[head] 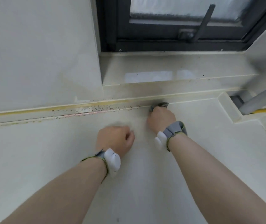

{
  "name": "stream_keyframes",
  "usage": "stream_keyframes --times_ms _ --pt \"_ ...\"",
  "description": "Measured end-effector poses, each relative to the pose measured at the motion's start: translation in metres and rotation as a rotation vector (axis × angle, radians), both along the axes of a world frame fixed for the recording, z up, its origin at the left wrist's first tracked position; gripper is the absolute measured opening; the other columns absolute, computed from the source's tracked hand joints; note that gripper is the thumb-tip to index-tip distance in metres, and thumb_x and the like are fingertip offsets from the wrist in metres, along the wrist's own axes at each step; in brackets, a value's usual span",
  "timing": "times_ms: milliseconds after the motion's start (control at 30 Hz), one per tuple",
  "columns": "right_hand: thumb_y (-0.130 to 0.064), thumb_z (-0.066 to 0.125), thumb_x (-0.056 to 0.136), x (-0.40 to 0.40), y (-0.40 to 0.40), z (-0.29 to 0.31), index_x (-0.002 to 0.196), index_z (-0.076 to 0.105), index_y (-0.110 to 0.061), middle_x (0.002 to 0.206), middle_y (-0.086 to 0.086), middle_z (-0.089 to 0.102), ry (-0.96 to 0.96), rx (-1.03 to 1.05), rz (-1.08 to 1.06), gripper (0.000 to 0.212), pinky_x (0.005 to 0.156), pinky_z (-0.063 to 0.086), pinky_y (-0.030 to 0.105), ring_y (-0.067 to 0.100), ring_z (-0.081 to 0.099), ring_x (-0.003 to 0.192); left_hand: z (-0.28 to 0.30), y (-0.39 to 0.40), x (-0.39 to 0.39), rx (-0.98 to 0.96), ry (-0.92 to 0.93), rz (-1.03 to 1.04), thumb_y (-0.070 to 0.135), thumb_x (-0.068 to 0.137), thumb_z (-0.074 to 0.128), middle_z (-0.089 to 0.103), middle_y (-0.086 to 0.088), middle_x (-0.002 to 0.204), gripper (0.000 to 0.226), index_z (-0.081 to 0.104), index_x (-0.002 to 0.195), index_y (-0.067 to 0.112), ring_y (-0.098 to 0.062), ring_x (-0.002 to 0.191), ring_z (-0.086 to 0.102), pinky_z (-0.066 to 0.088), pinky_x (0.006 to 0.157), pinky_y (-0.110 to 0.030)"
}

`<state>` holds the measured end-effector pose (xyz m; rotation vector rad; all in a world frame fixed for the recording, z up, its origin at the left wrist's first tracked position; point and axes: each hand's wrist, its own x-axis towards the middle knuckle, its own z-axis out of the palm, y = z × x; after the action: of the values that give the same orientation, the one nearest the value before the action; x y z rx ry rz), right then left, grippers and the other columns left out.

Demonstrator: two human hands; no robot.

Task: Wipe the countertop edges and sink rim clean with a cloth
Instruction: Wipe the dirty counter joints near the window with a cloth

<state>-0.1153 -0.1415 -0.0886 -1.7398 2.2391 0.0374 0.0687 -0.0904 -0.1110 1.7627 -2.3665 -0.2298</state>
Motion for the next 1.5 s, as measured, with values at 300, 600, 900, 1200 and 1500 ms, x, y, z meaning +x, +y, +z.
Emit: stream_keyframes --times_ms 300,600,900,1200,1500 --pt "-0.037 0.040 0.094 -0.032 -0.005 -0.001 0.080 0.059 -0.010 0.101 0.016 0.065 0.081 -0.014 -0.278 0.035 0.073 0.047 0.034 0.032 0.060 0.082 -0.028 0.007 0.082 -0.059 -0.086 0.046 0.050 0.092 0.044 0.056 0.001 0.056 0.042 0.044 0.062 0.020 -0.022 0.055 0.058 0.038 0.046 -0.025" --pt "-0.035 0.040 0.096 0.038 -0.007 -0.007 0.098 0.066 -0.005 0.108 0.018 0.066 0.122 -0.132 -0.295 0.040 0.077 0.046 0.033 0.035 0.063 0.098 -0.027 0.005 0.082 -0.117 -0.017 0.054 0.048 0.094 0.039 0.051 0.003 0.055 0.041 0.041 0.065 0.019 -0.020 0.054 0.052 0.040 0.048 -0.025" --pt "-0.034 0.039 0.096 0.122 0.014 -0.021 0.101 0.061 -0.015 0.106 0.011 0.064 -0.033 -0.232 0.230 0.030 0.069 0.037 0.032 0.034 0.061 0.095 -0.029 0.005 0.080 -0.172 -0.061 0.031 0.044 0.093 0.047 0.049 0.002 0.052 0.042 0.039 0.060 0.019 -0.023 0.051 0.050 0.026 0.045 -0.024" --pt "-0.031 0.040 0.094 0.000 -0.004 -0.010 0.101 0.066 -0.006 0.110 0.017 0.066 0.282 -0.083 -0.353 0.037 0.081 0.048 0.034 0.034 0.065 0.099 -0.030 0.004 0.083 -0.145 -0.036 0.038 0.042 0.090 0.050 0.049 0.002 0.051 0.038 0.043 0.062 0.018 -0.023 0.050 0.051 0.026 0.046 -0.023" --pt "-0.032 0.045 0.094 0.118 0.006 -0.033 0.091 0.066 -0.010 0.093 0.014 0.067 0.021 -0.360 0.005 0.030 0.063 0.037 0.030 0.035 0.064 0.082 -0.029 0.003 0.082 -0.146 -0.038 0.034 0.040 0.088 0.053 0.049 0.002 0.049 0.040 0.037 0.059 0.019 -0.023 0.048 0.048 0.026 0.044 -0.024"
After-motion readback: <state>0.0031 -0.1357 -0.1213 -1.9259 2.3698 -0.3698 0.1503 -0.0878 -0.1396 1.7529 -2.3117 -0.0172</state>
